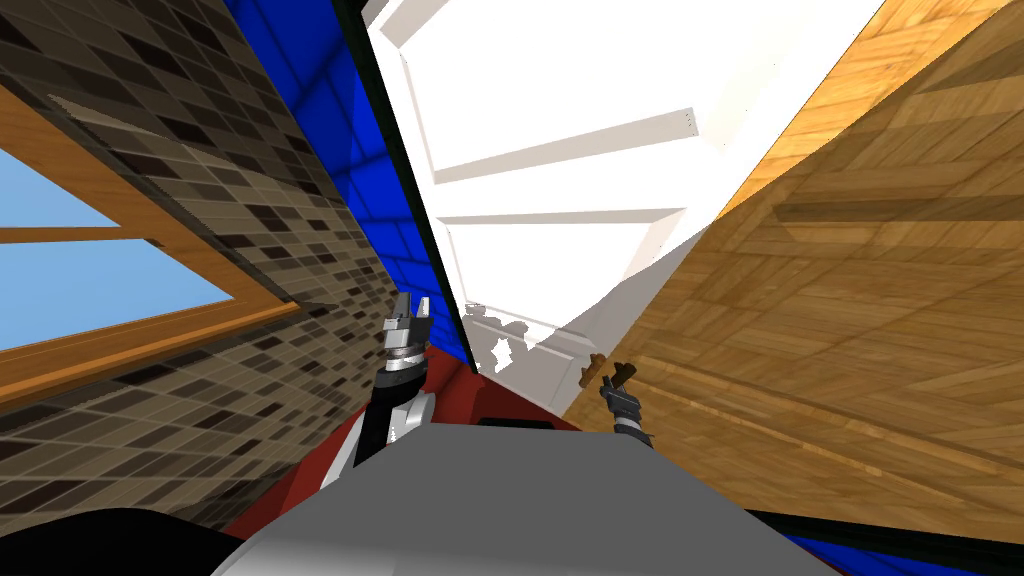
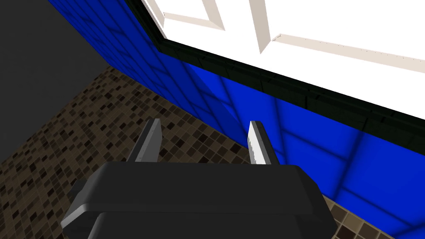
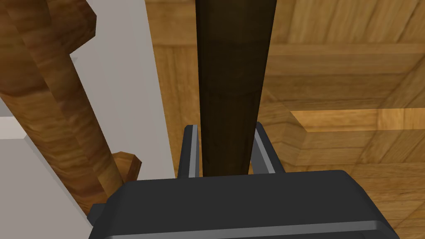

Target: Pull the door open

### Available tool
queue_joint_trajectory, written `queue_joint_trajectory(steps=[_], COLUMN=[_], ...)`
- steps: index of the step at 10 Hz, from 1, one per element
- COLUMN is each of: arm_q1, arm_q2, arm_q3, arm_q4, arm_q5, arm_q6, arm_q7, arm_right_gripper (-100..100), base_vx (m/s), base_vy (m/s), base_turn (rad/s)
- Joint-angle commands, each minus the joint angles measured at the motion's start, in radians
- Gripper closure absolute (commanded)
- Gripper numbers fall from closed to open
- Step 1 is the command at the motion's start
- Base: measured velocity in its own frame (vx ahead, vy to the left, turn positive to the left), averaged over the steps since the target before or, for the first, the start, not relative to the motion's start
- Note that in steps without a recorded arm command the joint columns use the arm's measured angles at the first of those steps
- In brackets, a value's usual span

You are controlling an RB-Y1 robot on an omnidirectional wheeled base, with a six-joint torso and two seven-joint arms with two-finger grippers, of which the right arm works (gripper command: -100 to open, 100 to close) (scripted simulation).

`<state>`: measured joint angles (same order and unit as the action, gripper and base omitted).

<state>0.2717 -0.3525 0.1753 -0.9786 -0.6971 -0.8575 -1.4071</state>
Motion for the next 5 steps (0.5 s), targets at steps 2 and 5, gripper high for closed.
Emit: queue_joint_trajectory(steps=[2, 5], arm_q1=[0.004, 0.021], arm_q2=[-0.005, -0.005], arm_q3=[-0.007, -0.008], arm_q4=[0.003, 0.014], arm_q5=[-0.003, -0.004], arm_q6=[-0.002, 0.003], arm_q7=[0.001, 0.001], arm_right_gripper=[100, 100], base_vx=[-0.018, -0.037], base_vy=[0.008, 0.003], base_turn=[-0.012, -0.001])
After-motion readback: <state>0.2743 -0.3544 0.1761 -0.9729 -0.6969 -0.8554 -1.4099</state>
